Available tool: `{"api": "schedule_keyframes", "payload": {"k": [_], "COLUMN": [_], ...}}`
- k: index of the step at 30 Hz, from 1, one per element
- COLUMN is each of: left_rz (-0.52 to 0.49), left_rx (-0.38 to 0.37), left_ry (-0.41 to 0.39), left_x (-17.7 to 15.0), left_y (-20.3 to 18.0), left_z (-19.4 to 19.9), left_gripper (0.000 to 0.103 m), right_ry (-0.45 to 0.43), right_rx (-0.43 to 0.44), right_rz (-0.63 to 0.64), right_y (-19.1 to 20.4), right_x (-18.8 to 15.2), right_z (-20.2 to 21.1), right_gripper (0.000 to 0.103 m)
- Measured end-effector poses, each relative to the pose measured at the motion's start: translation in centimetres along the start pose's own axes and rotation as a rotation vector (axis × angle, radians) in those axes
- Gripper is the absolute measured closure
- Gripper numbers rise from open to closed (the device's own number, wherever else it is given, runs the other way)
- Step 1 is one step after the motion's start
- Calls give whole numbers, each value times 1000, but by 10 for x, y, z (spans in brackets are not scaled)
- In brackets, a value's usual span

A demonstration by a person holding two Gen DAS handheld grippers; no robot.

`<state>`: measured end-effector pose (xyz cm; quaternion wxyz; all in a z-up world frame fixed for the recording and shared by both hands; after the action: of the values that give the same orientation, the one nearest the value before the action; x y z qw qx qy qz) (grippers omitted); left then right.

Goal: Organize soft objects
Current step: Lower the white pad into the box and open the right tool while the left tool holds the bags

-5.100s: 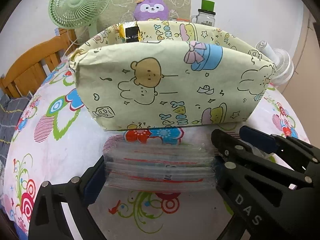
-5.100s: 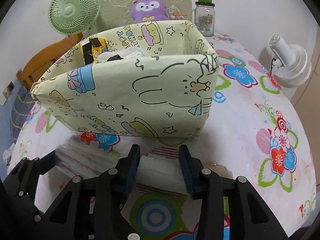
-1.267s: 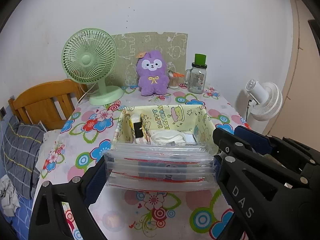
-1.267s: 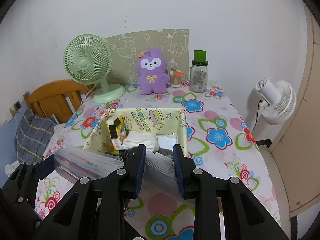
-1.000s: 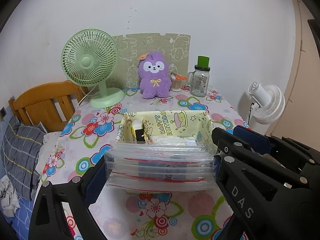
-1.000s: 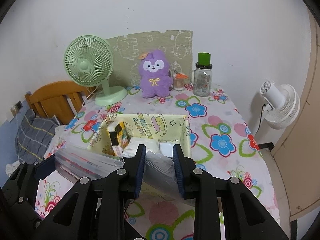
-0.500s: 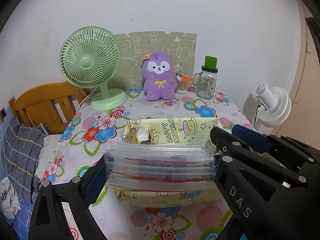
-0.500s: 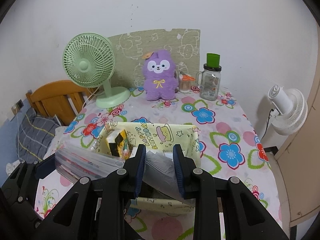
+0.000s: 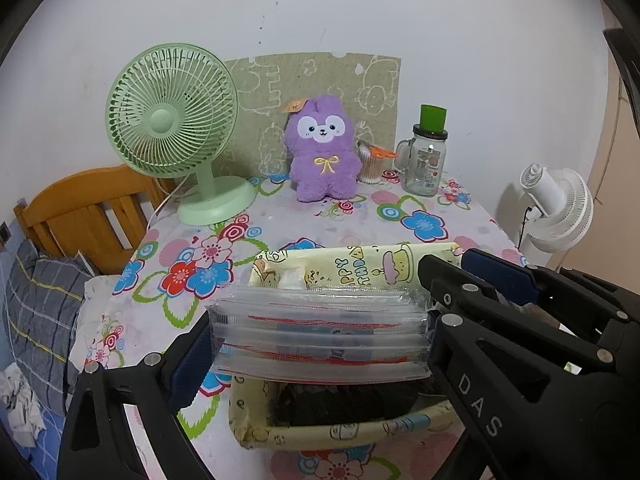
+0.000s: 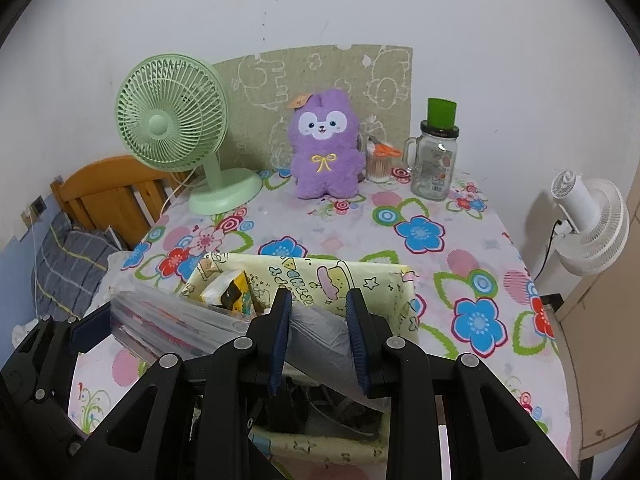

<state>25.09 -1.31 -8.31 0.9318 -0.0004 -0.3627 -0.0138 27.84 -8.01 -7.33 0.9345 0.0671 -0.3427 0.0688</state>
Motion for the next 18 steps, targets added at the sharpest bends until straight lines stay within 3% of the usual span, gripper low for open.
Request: {"api": "schedule_keyframes", "payload": {"k": [18], "left_rz": [31], "left_rx": [27], "left_ry": [50], "left_x": [3], "left_y": [22], "left_z": [-31], "left_gripper": [5], "right_ry": [51], "right_rx": [53], "right_rz": [33], "right_y": [17], "right_x": [8], "right_z": [-40], "right_gripper": [72]}}
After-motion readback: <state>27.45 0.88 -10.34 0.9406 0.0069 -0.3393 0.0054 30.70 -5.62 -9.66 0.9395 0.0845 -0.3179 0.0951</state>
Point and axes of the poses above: each gripper's, at about its wrist camera, not at the fingertips, and z roughly against the way its jaws point, y to its left, x to its top, the point moved 8 cm from there along -z, roughly the way its jaws point, and after that the axes turned 7 degrees about y, right-handed, at the moved point
